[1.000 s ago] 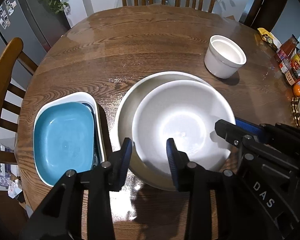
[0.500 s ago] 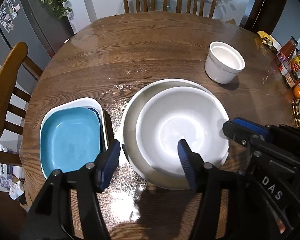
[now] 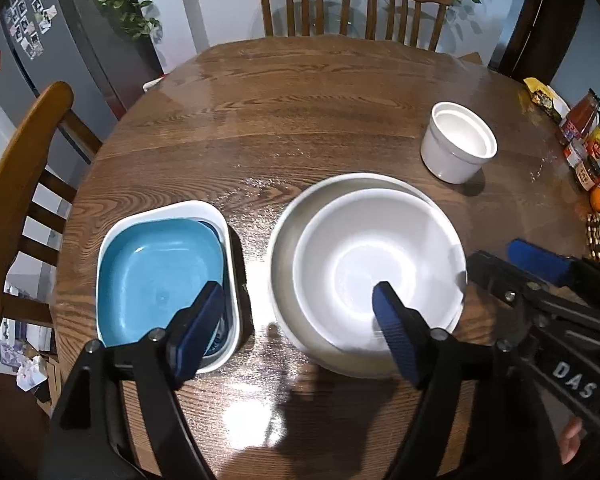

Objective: Organize plates and bowls
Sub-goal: 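Move both grippers to the small white ramekin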

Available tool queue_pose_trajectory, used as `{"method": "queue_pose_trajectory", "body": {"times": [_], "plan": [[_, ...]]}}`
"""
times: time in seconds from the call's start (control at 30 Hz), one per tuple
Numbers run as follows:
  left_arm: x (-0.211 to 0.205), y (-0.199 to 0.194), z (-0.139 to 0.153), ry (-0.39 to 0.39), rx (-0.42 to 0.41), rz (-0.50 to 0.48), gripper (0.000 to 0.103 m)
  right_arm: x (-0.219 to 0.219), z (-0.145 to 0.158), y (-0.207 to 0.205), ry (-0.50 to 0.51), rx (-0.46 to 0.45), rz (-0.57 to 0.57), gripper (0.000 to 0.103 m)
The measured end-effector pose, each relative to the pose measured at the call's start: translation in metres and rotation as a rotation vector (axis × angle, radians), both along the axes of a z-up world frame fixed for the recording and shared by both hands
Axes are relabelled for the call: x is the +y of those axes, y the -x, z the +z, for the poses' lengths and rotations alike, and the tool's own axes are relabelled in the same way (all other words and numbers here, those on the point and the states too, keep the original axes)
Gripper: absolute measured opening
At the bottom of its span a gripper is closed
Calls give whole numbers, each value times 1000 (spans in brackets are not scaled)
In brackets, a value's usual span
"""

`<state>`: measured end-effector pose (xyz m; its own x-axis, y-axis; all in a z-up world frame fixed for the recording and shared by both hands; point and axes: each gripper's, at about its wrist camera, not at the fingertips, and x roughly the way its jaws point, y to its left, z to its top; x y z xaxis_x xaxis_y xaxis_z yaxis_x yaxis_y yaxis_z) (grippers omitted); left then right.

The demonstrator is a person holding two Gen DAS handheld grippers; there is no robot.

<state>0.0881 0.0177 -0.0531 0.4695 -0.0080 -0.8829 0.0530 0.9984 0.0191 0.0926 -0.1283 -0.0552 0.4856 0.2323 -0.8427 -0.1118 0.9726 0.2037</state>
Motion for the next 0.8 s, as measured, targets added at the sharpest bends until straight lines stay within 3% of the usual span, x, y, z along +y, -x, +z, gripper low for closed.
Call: {"method": "queue_pose_trajectory", "body": {"times": [0.23,0.7,0.8], "plan": [[-1,5,7,-9,-19,12,83,-16,3,4,-26,-9,-36,53],[-29,15,14,-20,-30,-16,84,-57,7,21,-63,-23,-99,54],[-40,17,15,-23,-35,-30,90,-71,8,25,-64,-27,-119,54]]}}
